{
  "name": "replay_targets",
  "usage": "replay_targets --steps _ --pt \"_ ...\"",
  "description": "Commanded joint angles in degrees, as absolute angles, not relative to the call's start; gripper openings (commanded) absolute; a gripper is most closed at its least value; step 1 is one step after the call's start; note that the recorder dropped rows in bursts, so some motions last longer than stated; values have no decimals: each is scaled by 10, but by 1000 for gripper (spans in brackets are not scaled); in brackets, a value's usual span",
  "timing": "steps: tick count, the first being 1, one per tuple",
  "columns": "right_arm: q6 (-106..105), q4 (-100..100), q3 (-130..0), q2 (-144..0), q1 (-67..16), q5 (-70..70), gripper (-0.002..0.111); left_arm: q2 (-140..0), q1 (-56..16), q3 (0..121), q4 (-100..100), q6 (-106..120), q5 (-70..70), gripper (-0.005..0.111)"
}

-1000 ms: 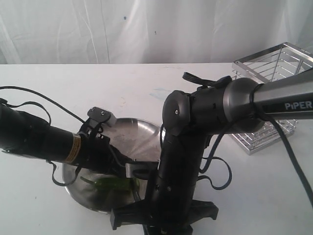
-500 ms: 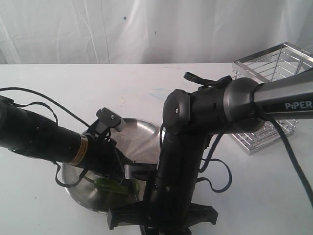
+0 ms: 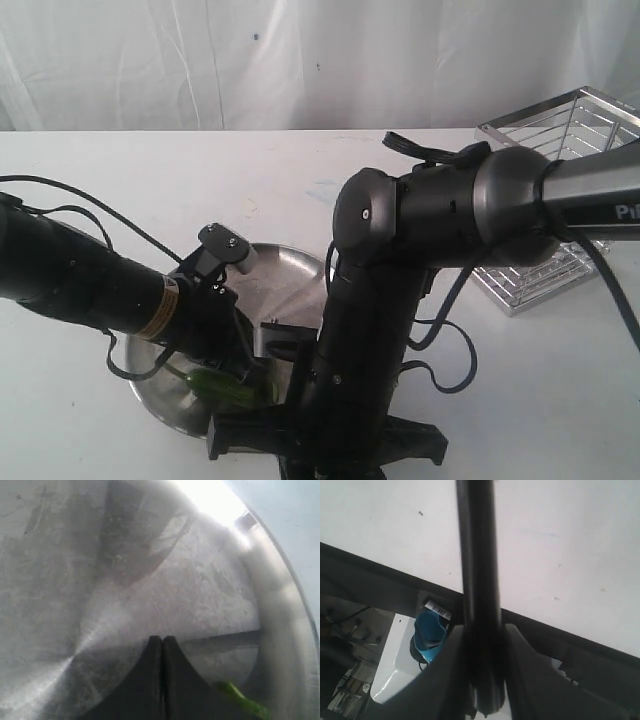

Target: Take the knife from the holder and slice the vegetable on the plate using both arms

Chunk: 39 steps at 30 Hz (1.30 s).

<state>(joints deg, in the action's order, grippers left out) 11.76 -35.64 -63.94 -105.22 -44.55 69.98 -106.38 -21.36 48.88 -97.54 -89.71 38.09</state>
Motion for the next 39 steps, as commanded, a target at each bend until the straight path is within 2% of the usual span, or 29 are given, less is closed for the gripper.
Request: replay_targets --steps 1,7,14,17,20,26,31,32,34,36,39 --pt "132 -330 -639 -1046 -447 700 0 -1025 -218 494 -999 -902 370 0" --pt "132 -327 -639 -1048 -451 700 0 -959 -218 494 -999 -909 299 0" --pt "136 -294 -639 -1048 -460 695 0 -901 -218 457 -999 -942 288 0" --pt "155 -249 -639 -1048 -460 649 0 -870 -218 437 -999 -976 226 0" --pt "132 -242 -641 -1048 -455 609 0 -832 -218 437 -999 -982 220 0" --pt "76 -242 -691 -1047 -404 643 0 -796 -218 437 -999 -991 179 0" --pt "60 -241 -720 -1017 -385 662 0 -810 -218 437 -999 -980 50 0" --pt "61 -237 -719 -1013 -388 657 0 -819 -217 437 -999 -959 54 0" --pt "68 -206 -699 -979 -401 622 0 -849 -201 437 -999 -850 223 0" --pt "68 -183 -678 -941 -403 612 0 -853 -198 437 -999 -807 305 0" --pt "68 -117 -662 -891 -399 642 0 -850 -198 429 -999 -704 323 0"
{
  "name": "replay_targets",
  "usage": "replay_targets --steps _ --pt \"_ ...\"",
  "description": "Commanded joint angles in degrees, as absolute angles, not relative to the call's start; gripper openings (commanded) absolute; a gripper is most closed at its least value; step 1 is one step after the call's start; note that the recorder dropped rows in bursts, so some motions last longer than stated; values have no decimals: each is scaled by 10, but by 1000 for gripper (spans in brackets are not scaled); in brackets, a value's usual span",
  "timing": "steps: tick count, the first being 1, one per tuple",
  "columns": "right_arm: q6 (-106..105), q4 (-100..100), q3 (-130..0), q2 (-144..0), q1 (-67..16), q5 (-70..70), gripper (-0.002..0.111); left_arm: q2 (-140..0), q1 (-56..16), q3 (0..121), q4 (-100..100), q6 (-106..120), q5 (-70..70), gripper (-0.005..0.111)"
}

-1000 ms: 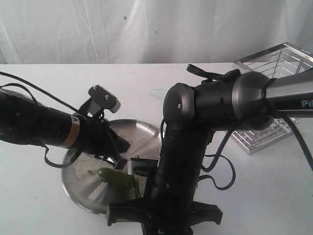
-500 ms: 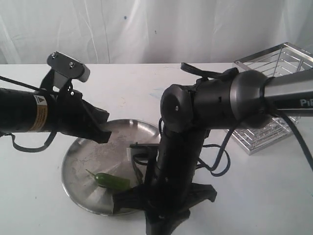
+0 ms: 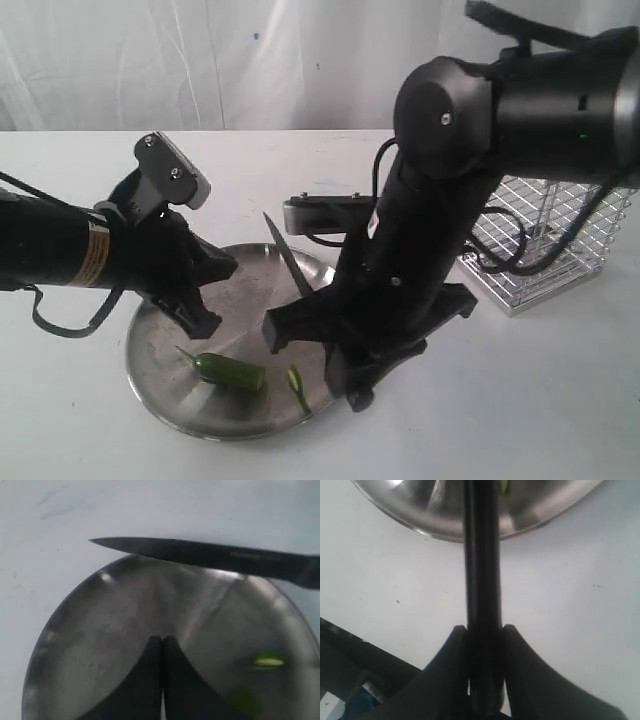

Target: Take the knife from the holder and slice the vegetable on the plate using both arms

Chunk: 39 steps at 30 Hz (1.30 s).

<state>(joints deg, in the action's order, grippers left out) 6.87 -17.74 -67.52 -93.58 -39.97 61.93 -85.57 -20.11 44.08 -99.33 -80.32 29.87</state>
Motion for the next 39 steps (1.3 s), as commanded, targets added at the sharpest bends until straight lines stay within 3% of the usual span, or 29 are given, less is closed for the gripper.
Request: replay_targets --steps 1,4,9,11,18,36,39 --pt "68 -79 -658 -875 -398 652 0 -850 -198 415 -999 -632 298 3" --pt "61 -77 -658 -855 -377 662 0 -852 -198 392 -999 -562 227 17" --pt "-17 -133 -658 -848 -334 680 0 -853 -198 360 -999 -551 207 65" --pt "-49 -153 -658 -848 -325 694 0 -853 -198 354 -999 -550 237 76" --pt "-82 -165 -658 -860 -306 678 0 -857 -198 338 -999 -400 295 71" --pt "-102 -181 -658 -870 -303 658 0 -948 -208 379 -999 -376 290 69" --pt "-102 -182 -655 -870 -303 655 0 -960 -208 385 -999 -380 289 64"
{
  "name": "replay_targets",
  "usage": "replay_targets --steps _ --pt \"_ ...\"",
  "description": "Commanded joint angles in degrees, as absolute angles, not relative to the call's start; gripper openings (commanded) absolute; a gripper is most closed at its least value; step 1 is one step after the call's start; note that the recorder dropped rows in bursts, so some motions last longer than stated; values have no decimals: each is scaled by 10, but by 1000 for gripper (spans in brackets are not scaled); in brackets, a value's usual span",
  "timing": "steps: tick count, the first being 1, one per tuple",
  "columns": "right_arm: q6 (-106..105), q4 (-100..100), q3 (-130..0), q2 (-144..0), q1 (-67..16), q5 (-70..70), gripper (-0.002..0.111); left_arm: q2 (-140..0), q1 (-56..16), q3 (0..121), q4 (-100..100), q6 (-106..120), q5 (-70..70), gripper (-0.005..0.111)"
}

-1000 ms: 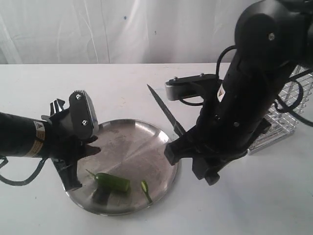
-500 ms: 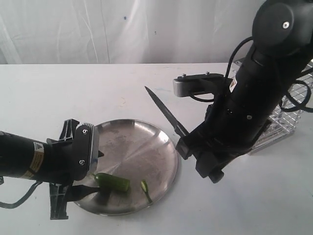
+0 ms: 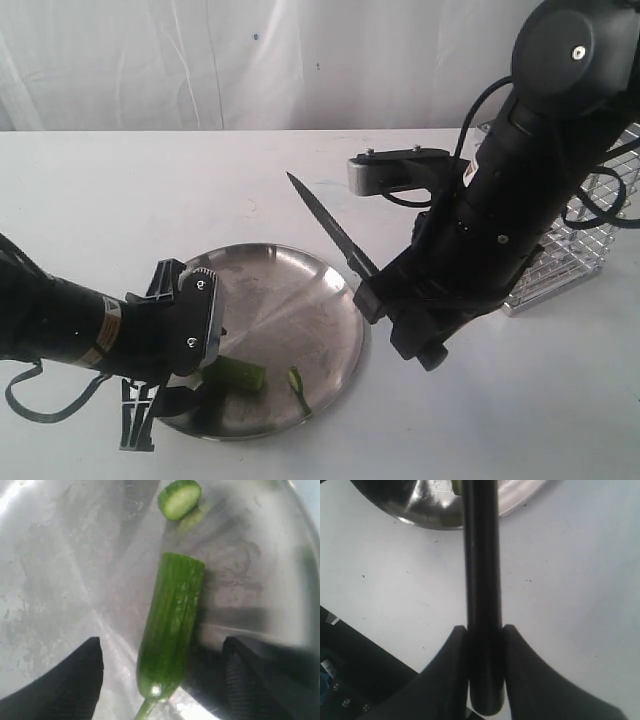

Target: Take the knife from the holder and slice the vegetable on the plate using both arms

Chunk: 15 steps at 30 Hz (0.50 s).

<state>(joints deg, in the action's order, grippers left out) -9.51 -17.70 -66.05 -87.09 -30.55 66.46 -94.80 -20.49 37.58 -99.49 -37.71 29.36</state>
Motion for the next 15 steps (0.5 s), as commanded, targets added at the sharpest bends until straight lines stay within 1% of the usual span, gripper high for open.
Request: replay_targets --steps 1,4,8,11,13,15 --pt "-102 -182 -653 -870 -303 654 0 -966 -208 387 -999 -387 289 60" --pt "-102 -184 -646 -870 -303 651 0 -988 -208 397 -999 -423 284 49" --pt "-102 -184 -638 -869 -303 652 0 -1002 -208 408 -999 -460 282 37" --pt "-102 -185 -632 -869 -303 645 0 -997 -208 408 -999 -467 271 17" --pt "-102 -185 -632 -869 -303 641 0 -989 -208 408 -970 -474 243 2" --pt "-102 -187 -632 -869 -303 638 0 -979 -208 417 -934 -484 196 0"
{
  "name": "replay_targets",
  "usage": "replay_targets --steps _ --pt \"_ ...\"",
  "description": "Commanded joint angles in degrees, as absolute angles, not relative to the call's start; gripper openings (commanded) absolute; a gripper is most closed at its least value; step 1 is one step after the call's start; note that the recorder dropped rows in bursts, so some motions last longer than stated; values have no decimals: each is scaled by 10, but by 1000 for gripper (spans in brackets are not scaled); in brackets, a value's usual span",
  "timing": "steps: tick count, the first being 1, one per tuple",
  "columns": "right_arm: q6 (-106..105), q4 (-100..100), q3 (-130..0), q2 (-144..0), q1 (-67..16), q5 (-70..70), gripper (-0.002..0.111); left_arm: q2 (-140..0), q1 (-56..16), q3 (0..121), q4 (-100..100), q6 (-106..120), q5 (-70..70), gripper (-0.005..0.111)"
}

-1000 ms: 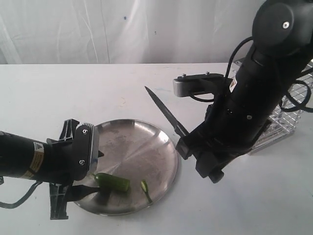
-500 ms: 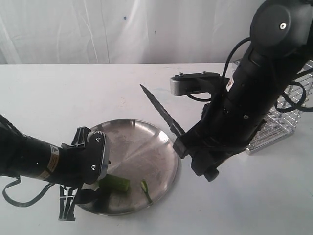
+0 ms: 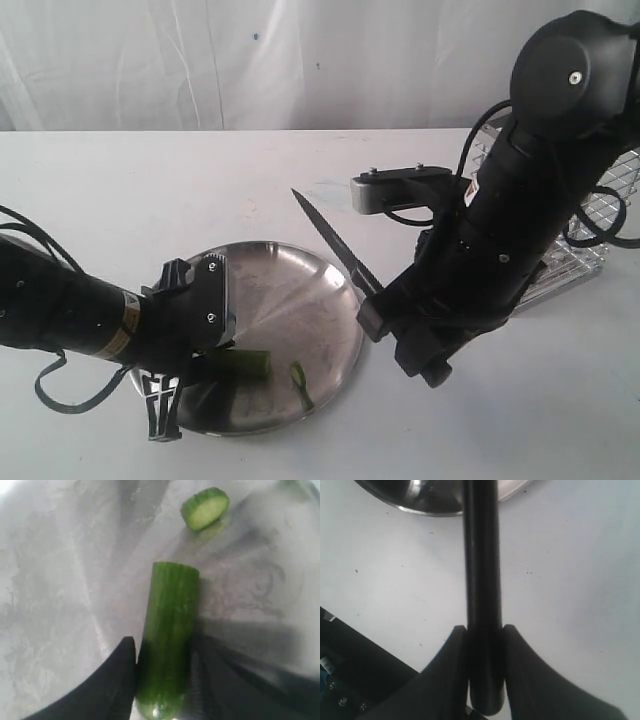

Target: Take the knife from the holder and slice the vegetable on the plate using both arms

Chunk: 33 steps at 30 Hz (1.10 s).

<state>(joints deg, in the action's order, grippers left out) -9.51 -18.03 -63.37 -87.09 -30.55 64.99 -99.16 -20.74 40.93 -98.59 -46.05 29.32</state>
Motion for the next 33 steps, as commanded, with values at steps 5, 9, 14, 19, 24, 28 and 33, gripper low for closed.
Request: replay_targets --steps 5,9,14,19,24,28,33 --pt "-102 -187 -632 -869 -303 637 0 -967 -208 458 -923 -506 148 0" --pt "-102 -197 -632 -869 -303 626 0 -991 -208 492 -923 -600 131 0" --pt "-102 -225 -632 -869 -303 625 0 -1033 -208 511 -930 -605 136 0" --pt "-102 -227 -632 -869 -303 630 0 -1059 -208 511 -932 -606 125 0" --pt "-102 -228 -632 -869 -303 630 0 -1066 -208 511 -943 -582 122 5" --pt "-102 -229 -632 -869 -303 629 0 -1066 -208 511 -943 -582 124 22" --pt "-102 -237 -632 -869 -303 628 0 -1066 -208 511 -943 -582 124 47"
